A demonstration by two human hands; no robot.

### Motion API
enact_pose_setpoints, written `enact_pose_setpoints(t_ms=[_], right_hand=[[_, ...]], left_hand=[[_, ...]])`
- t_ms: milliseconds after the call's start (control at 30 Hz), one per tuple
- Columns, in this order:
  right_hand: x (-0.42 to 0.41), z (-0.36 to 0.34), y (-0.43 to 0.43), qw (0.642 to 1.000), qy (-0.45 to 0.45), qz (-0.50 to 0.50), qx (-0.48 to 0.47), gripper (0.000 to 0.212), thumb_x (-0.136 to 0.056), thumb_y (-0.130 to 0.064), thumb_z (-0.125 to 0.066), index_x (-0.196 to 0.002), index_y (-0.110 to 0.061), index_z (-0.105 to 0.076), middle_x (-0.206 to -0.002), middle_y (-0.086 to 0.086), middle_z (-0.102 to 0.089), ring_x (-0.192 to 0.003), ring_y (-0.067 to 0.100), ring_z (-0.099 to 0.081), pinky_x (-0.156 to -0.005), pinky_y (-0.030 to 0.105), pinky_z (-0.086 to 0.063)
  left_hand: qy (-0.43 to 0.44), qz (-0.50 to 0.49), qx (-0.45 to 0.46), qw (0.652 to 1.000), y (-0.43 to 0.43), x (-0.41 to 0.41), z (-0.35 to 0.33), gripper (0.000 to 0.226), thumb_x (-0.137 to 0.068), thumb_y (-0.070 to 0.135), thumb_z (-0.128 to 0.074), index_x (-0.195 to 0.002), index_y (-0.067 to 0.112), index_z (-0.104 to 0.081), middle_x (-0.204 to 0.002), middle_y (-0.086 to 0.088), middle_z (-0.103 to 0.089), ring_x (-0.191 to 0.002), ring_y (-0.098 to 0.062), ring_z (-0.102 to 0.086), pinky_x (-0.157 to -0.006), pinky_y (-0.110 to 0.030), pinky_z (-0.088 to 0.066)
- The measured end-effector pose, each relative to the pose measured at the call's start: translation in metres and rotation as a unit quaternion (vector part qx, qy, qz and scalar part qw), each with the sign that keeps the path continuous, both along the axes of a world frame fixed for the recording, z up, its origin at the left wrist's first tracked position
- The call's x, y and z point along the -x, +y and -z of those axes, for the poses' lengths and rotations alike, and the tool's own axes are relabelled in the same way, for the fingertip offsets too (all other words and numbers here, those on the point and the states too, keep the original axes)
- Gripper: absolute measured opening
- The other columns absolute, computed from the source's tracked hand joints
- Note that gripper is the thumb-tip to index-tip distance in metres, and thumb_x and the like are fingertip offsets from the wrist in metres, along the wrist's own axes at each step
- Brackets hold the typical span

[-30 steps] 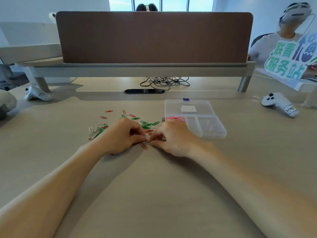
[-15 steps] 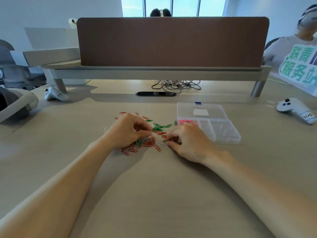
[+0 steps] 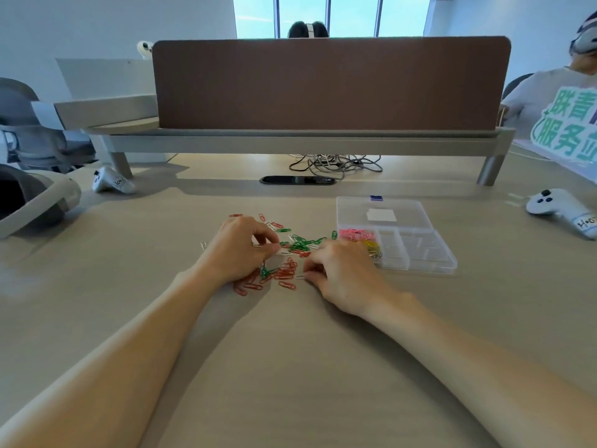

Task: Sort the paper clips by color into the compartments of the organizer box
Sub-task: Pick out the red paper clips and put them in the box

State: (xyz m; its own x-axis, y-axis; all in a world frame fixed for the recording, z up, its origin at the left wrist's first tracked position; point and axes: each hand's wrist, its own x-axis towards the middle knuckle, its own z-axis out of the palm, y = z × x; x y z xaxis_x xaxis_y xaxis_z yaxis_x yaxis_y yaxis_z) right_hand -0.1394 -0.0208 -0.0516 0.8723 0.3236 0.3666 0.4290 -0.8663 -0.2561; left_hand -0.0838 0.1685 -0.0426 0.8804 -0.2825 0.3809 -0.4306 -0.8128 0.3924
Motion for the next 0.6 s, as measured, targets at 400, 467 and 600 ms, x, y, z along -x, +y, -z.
enact_pose_setpoints(t_ms=[400,467,600], right_hand=[[0.001,-0.004,-0.004,0.998,0.064,-0.015,0.004,0.011,-0.087,-0.016,-0.069,-0.081,-0.015,-0.059,-0.084,0.001,-0.062,-0.079,0.017,-0.056,-0.070,0.033,-0.046],[-0.001,-0.004,-0.009,0.995,0.074,-0.007,-0.067,0.009,-0.086,-0.009,-0.069,-0.082,-0.014,-0.063,-0.076,-0.004,-0.060,-0.072,0.011,-0.056,-0.066,0.026,-0.044],[-0.002,-0.009,-0.015,0.984,0.035,0.006,-0.172,0.005,-0.084,-0.010,-0.072,-0.089,-0.009,-0.071,-0.077,-0.002,-0.066,-0.069,0.008,-0.057,-0.063,0.018,-0.043]], left_hand=[[0.063,-0.038,-0.068,0.995,-0.019,0.003,0.002,0.009,-0.090,0.028,-0.062,-0.082,0.025,-0.065,-0.087,0.014,-0.061,-0.086,-0.013,-0.051,-0.086,-0.035,-0.027],[0.052,-0.020,-0.058,0.997,-0.019,0.004,0.002,0.011,-0.089,0.026,-0.063,-0.078,0.026,-0.064,-0.084,0.013,-0.063,-0.083,-0.013,-0.053,-0.085,-0.033,-0.032],[0.014,0.062,0.034,0.997,-0.020,0.009,-0.005,0.008,-0.083,0.016,-0.070,-0.079,0.022,-0.071,-0.076,0.012,-0.068,-0.075,-0.002,-0.061,-0.070,-0.017,-0.048]])
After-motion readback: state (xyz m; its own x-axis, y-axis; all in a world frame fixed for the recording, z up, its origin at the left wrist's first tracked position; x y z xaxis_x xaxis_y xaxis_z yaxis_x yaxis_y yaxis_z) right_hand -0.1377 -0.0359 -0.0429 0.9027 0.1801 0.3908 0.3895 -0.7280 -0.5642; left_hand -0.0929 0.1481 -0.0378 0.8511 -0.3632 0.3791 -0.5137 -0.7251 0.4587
